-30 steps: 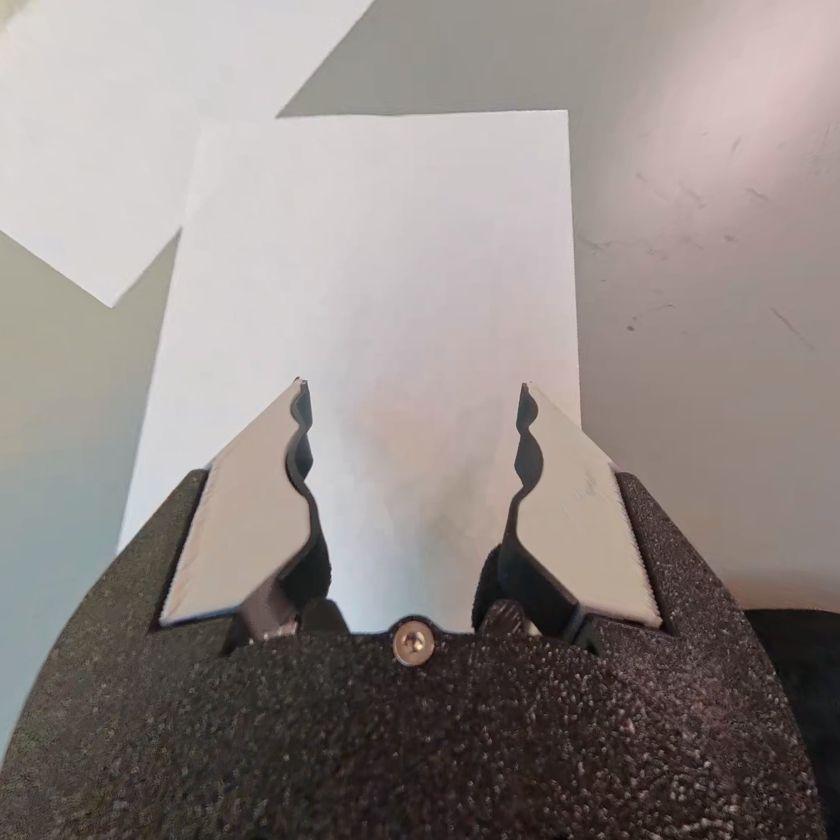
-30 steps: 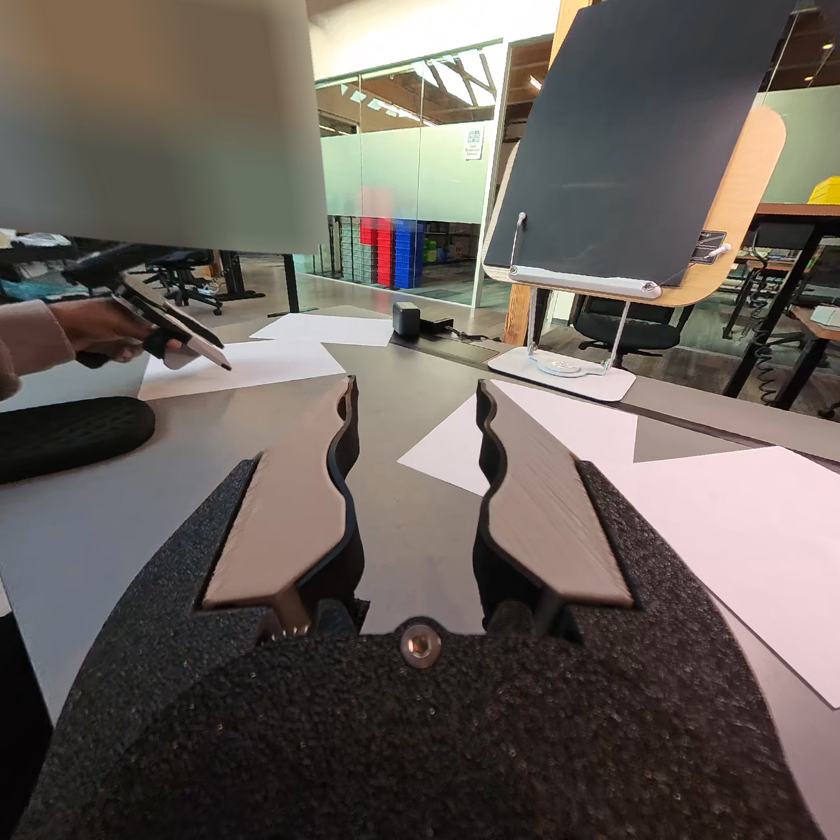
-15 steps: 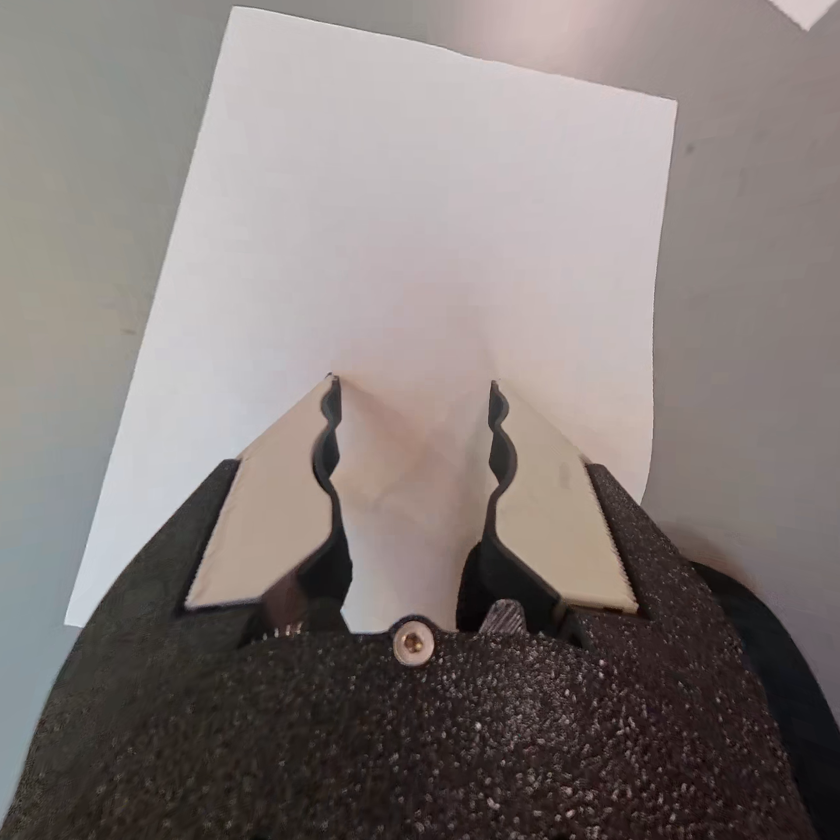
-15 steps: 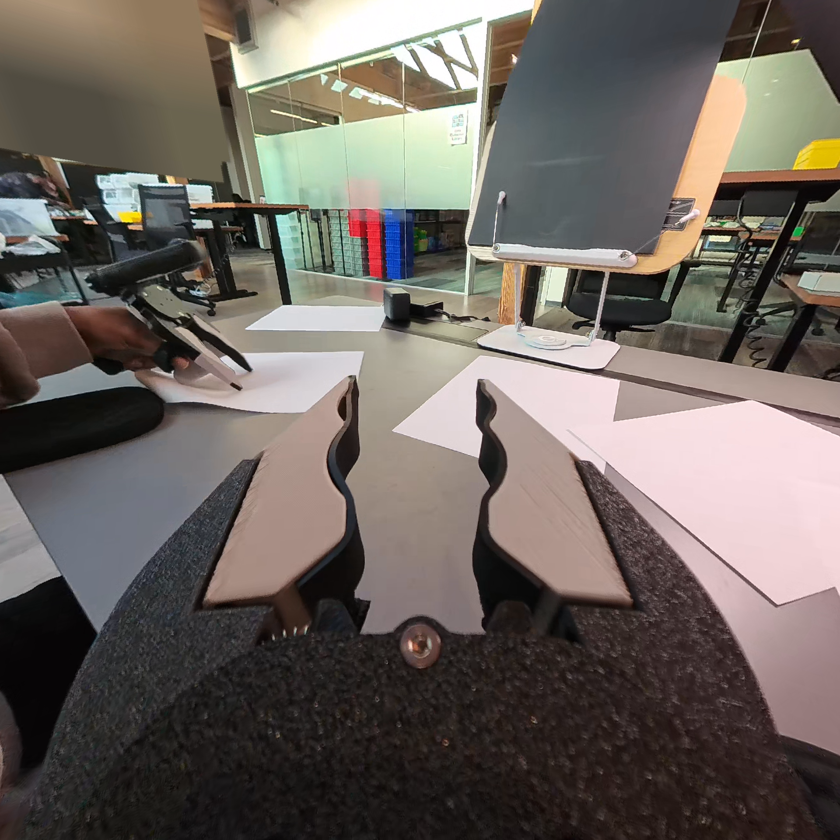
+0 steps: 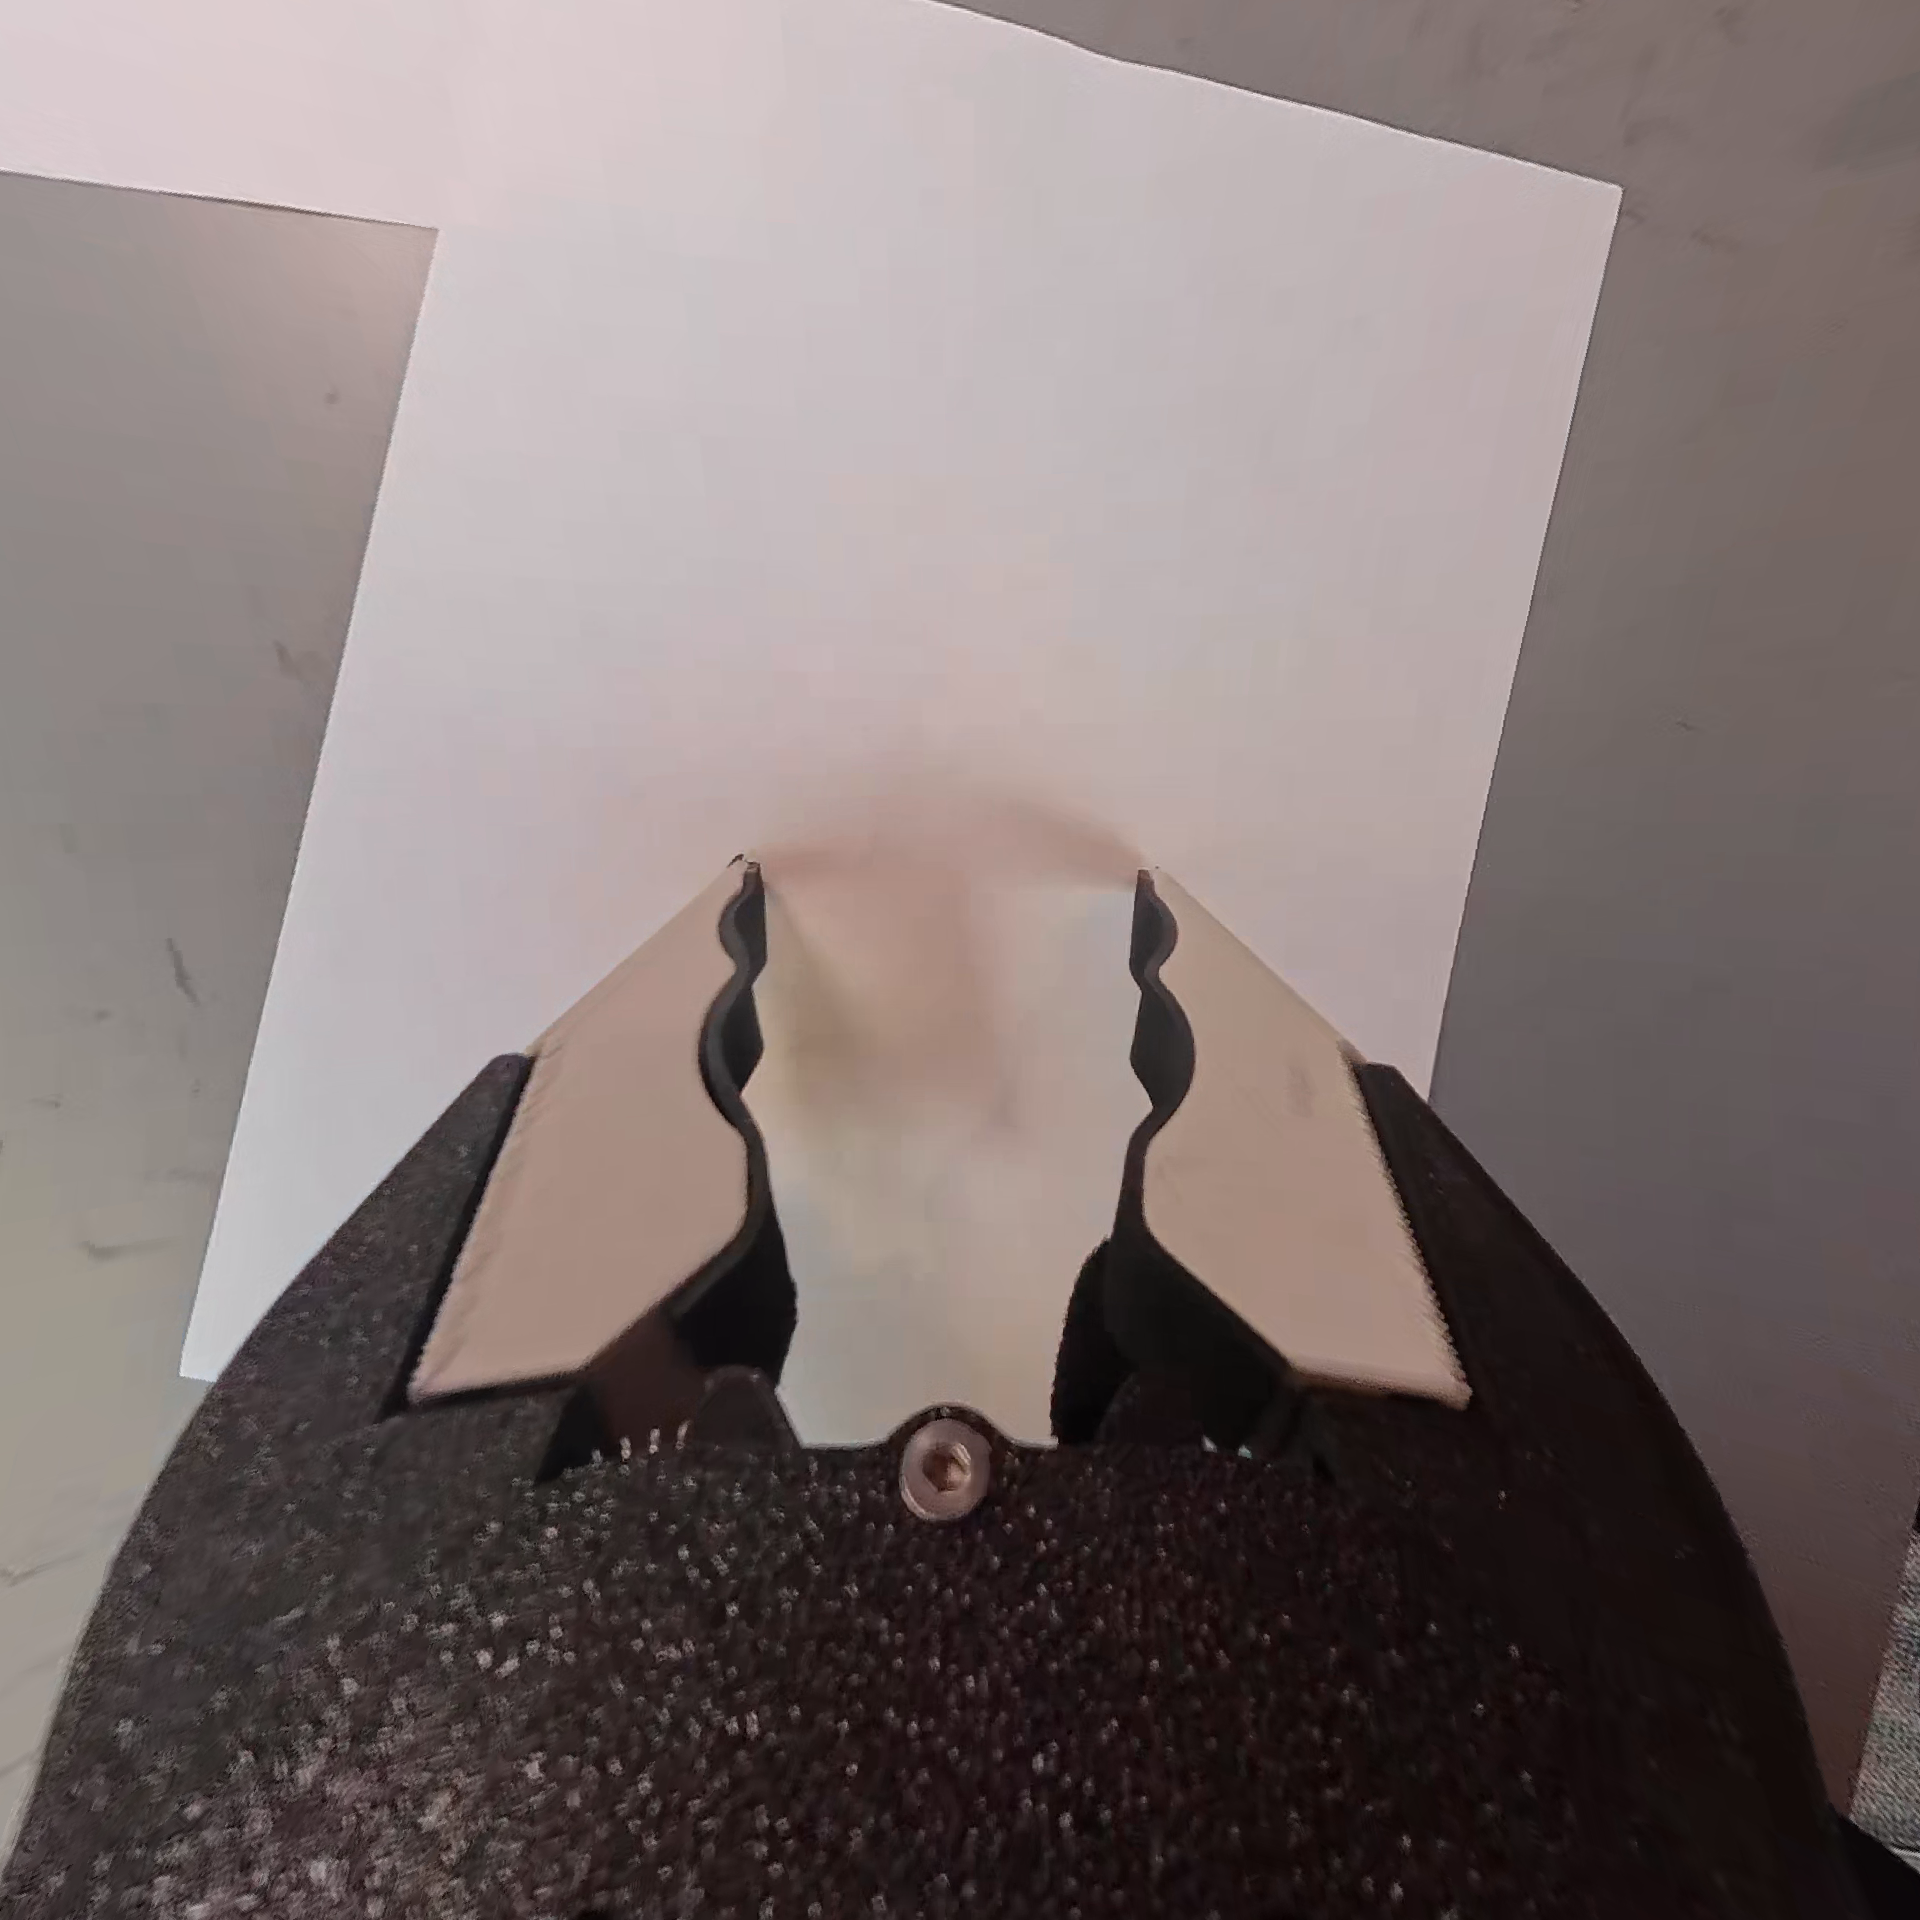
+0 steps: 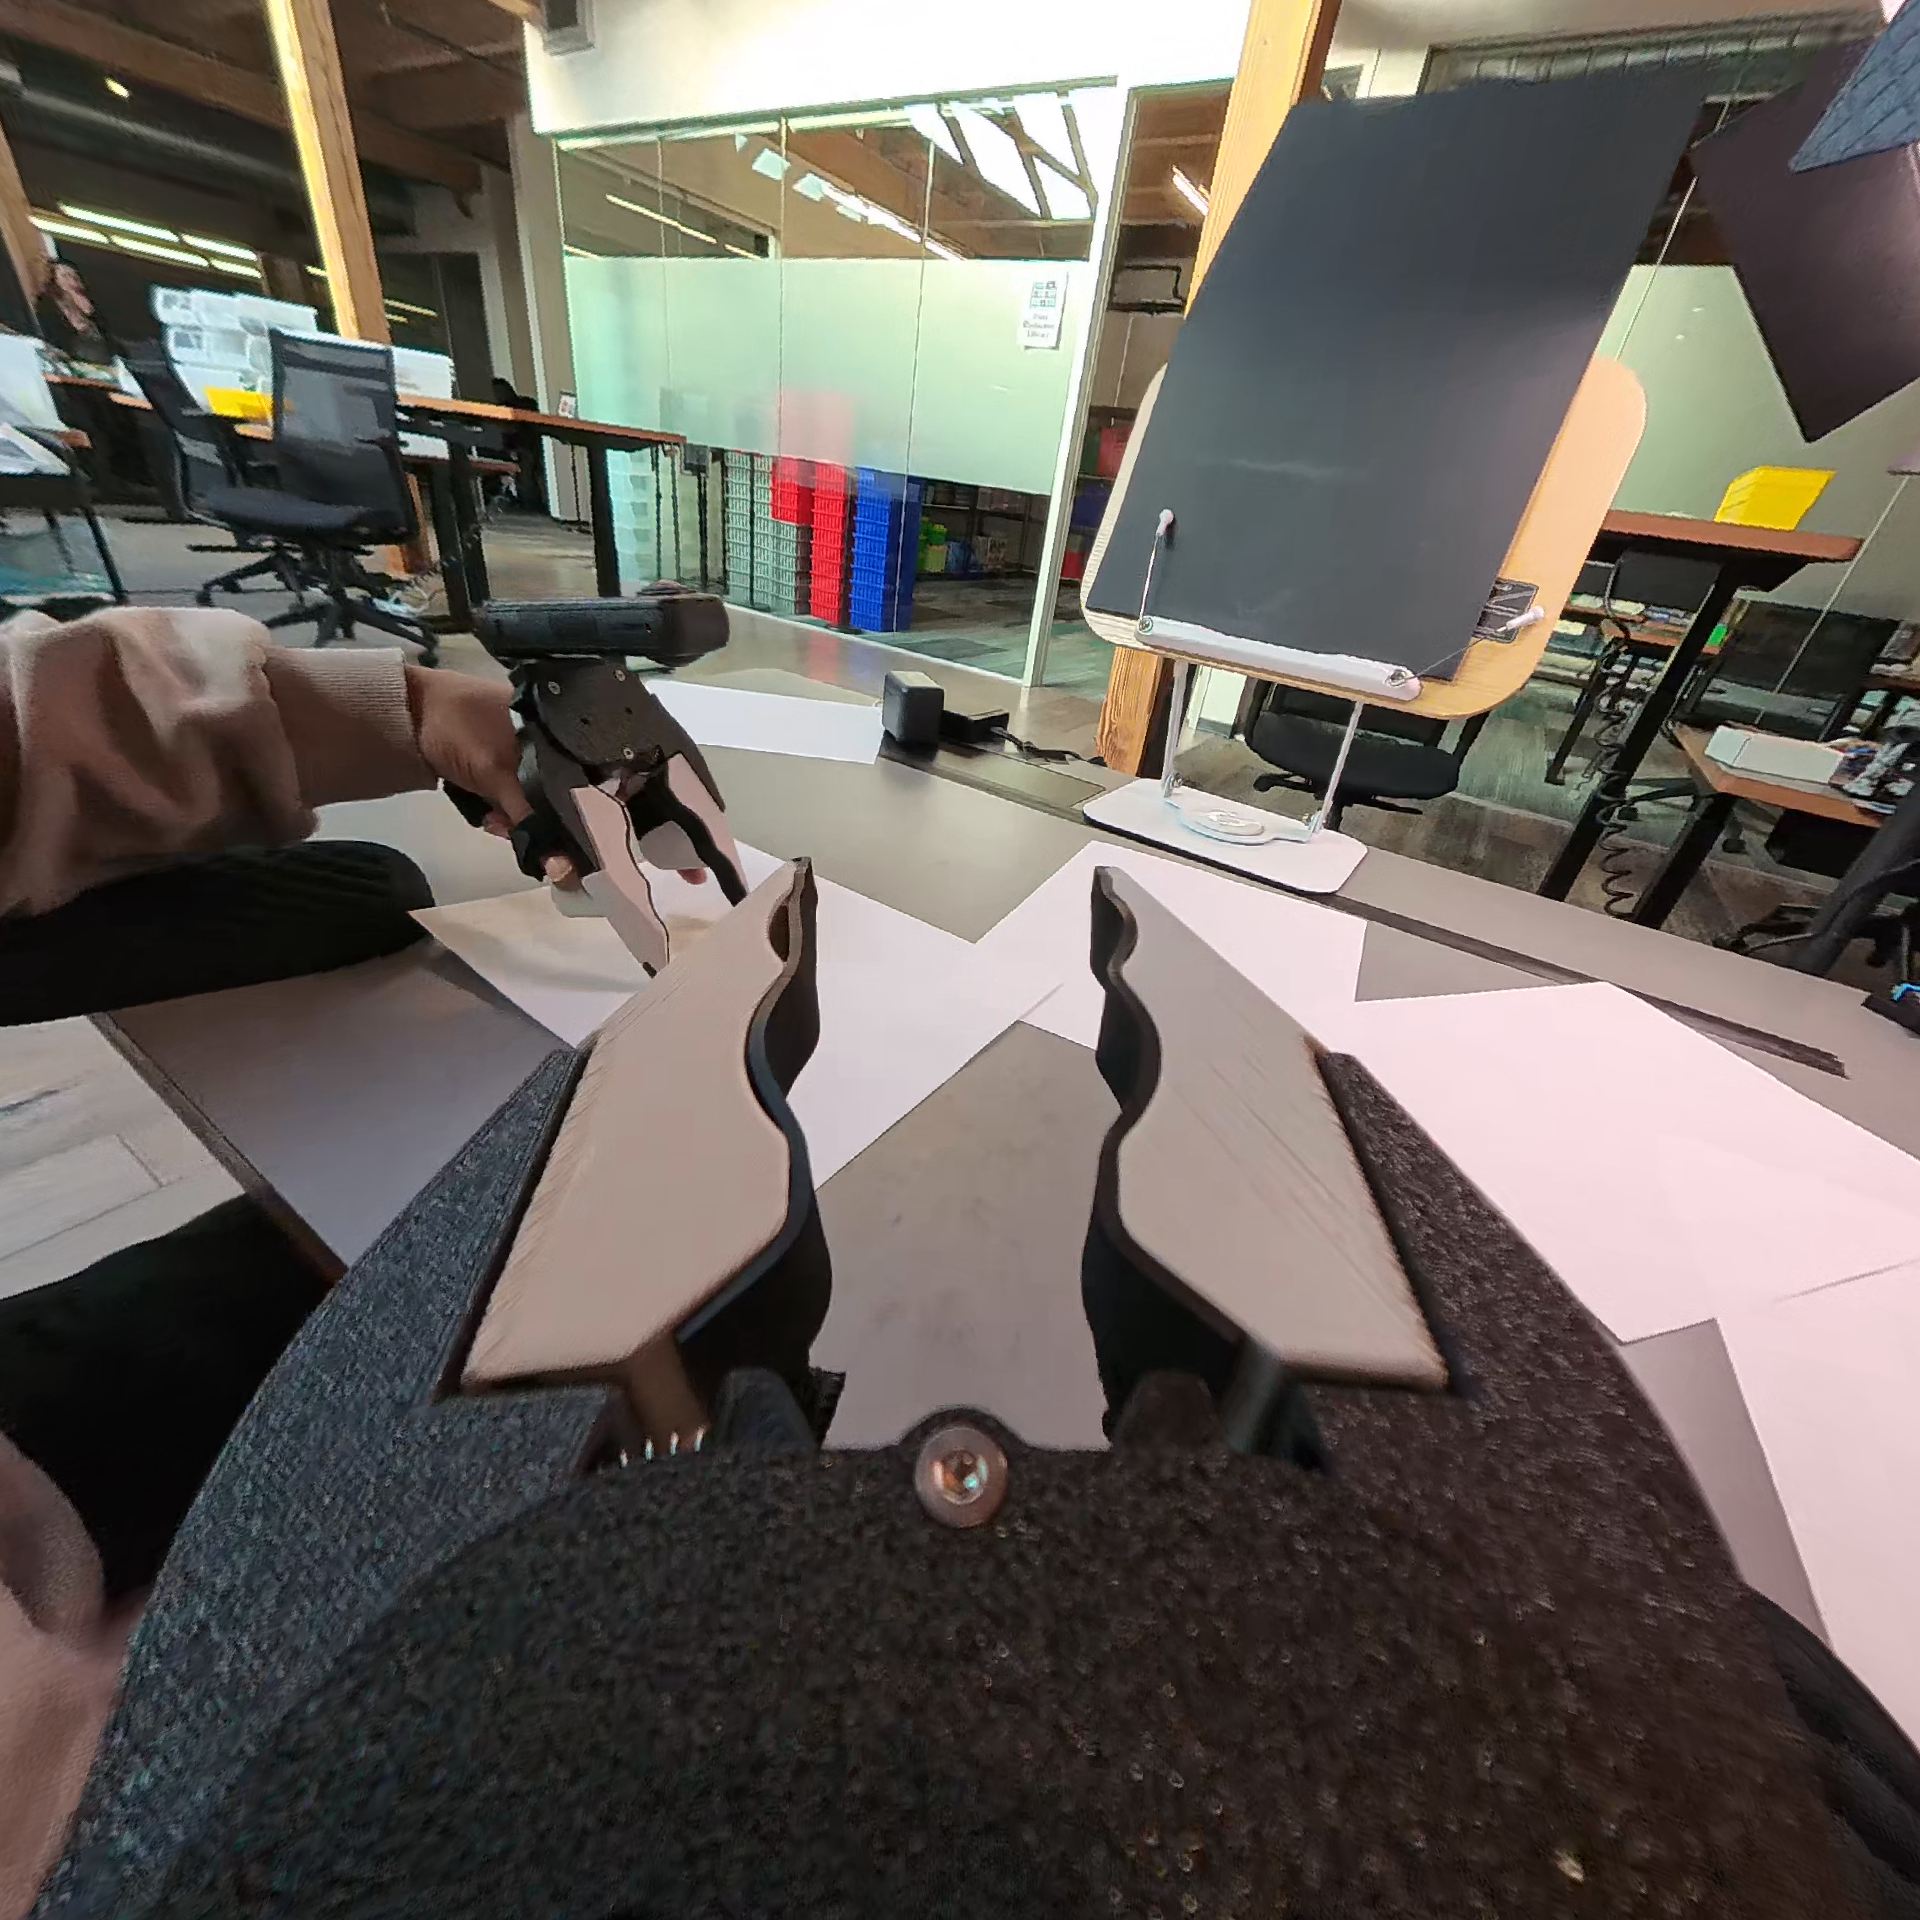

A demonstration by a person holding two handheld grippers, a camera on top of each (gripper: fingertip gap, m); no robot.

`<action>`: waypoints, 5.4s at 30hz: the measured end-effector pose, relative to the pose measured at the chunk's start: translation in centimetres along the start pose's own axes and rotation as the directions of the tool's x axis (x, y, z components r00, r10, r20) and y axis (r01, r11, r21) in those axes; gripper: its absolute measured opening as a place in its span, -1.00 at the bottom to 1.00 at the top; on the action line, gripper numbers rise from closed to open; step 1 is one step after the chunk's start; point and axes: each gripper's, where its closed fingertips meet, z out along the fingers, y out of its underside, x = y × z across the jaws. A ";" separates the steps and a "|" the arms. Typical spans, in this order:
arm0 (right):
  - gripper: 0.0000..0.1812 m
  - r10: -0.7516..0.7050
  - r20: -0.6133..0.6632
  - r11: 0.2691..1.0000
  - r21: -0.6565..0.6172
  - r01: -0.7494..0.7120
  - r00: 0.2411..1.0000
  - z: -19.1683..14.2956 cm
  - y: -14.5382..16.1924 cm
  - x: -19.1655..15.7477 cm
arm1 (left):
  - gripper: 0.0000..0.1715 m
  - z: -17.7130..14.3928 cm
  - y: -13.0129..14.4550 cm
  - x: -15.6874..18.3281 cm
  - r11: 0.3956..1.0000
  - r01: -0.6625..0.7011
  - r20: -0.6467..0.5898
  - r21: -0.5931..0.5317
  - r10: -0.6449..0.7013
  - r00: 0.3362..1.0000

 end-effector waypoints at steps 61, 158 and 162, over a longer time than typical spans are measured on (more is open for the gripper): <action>-0.03 0.273 0.501 0.947 -0.289 -0.139 0.821 54.4 -25.8 -71.9 | -0.04 -81.9 52.7 25.5 0.282 0.182 0.328 0.942 -0.892 -0.311; -0.99 0.580 -0.558 0.736 0.671 0.089 -0.593 101.1 -4.3 -2.3 | -0.27 -30.8 -16.0 -78.0 0.674 -0.242 -0.707 0.698 0.702 -0.085; -0.99 0.606 -0.467 0.739 0.630 0.239 -0.644 100.4 -7.6 -10.0 | -0.27 -41.3 -11.2 -75.6 0.648 -0.250 -0.695 0.719 0.663 -0.278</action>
